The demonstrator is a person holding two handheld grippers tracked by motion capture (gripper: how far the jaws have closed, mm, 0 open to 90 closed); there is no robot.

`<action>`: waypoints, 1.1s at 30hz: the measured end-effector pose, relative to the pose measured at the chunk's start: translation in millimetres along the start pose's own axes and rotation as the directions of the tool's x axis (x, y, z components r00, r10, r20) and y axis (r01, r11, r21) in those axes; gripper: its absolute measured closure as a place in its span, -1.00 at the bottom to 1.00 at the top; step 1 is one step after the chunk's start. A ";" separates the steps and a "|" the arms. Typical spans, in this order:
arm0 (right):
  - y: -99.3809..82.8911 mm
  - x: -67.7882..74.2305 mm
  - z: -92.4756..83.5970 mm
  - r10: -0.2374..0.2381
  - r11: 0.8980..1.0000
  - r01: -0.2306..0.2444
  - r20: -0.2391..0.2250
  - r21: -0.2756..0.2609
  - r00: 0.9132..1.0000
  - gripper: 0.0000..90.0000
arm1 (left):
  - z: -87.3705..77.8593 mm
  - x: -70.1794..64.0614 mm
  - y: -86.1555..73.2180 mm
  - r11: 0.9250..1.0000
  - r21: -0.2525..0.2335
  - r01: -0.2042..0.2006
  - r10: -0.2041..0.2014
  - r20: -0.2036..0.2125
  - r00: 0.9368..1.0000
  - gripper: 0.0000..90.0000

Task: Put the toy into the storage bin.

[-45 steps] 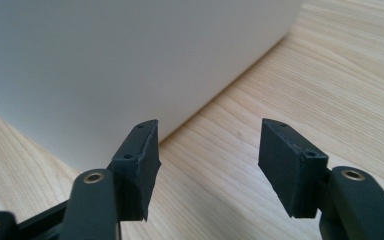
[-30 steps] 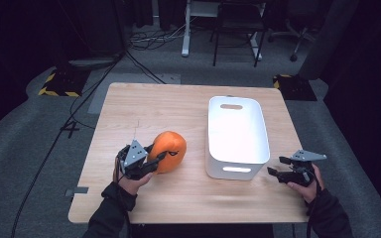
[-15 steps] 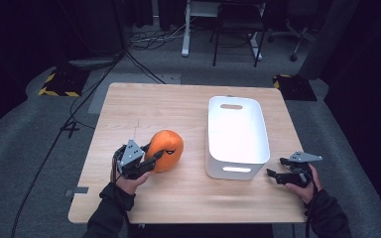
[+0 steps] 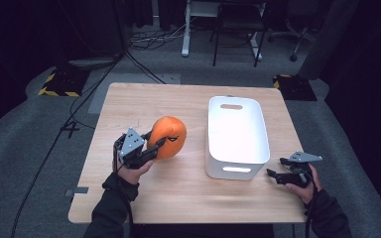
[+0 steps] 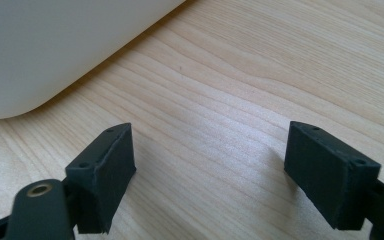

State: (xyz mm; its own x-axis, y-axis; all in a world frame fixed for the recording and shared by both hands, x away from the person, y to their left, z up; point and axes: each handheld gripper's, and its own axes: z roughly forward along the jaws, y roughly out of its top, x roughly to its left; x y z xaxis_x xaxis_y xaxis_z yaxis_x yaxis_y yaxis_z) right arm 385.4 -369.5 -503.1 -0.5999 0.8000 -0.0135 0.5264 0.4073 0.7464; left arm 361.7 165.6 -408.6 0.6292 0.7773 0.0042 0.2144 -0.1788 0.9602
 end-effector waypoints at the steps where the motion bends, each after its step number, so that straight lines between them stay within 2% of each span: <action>1: 0.0 0.0 0.0 0.000 1.000 0.000 0.000 0.000 1.000 -0.55 | 0.0 0.0 0.0 1.000 0.000 0.000 0.000 0.000 1.000 0.32; 2: -0.1 0.1 -0.2 0.000 1.000 0.000 0.001 0.000 1.000 -0.55 | 2.9 -0.5 1.7 1.000 -0.001 0.009 -0.009 0.002 1.000 0.32; 4: -0.4 0.3 -0.5 0.001 1.000 -0.001 0.001 0.000 1.000 -0.55 | 7.6 1.2 4.1 1.000 -0.002 -0.008 0.008 -0.010 1.000 0.32; 5: -0.5 0.3 -0.7 0.001 1.000 -0.001 0.003 0.001 1.000 -0.55 | 11.7 1.2 4.9 1.000 0.004 0.013 -0.013 -0.010 1.000 0.32; 7: -0.5 0.3 -0.8 0.001 1.000 -0.001 0.003 0.002 1.000 -0.55 | 14.1 3.2 5.8 1.000 0.002 -0.001 0.001 -0.016 1.000 0.32; 10: -0.4 -0.4 -0.5 -0.003 1.000 0.003 -0.001 0.001 1.000 -0.55 | 22.4 6.7 7.4 1.000 -0.008 0.021 -0.021 -0.012 1.000 0.32; 11: -0.3 -0.2 -0.5 -0.002 1.000 0.002 -0.002 0.001 1.000 -0.55 | 23.2 7.9 8.8 1.000 0.007 0.023 -0.023 -0.009 1.000 0.32; 13: -0.2 0.0 -0.3 0.000 1.000 0.000 -0.004 0.000 1.000 -0.55 | 25.6 9.6 9.5 1.000 -0.004 0.010 -0.010 -0.016 1.000 0.32; 17: -0.3 0.0 -0.3 -0.001 1.000 0.001 -0.003 0.000 1.000 -0.55 | 31.6 12.8 13.0 0.999 -0.009 0.042 -0.042 -0.018 0.999 0.32; 23: -0.3 0.0 -0.3 0.000 1.000 0.000 -0.004 0.000 1.000 -0.55 | 36.0 15.8 21.5 0.999 -0.013 0.040 -0.040 -0.028 0.999 0.32; 27: -0.3 0.0 -0.3 -0.001 1.000 0.001 -0.004 -0.001 1.000 -0.55 | 40.3 16.2 28.8 0.999 -0.011 0.042 -0.042 -0.012 0.999 0.32; 33: -0.3 0.0 -0.3 -0.001 1.000 0.001 -0.004 0.000 1.000 -0.55 | 45.9 16.0 39.1 0.999 -0.027 0.025 -0.026 -0.023 0.999 0.32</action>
State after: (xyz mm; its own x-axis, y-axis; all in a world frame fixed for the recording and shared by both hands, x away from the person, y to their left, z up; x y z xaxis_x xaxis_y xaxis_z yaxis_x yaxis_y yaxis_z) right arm 385.0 -369.7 -503.1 -0.6026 0.7979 -0.0118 0.5255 0.4079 0.7466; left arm 414.5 143.4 -383.8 0.6063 0.7951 -0.0145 0.2099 -0.1424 0.9673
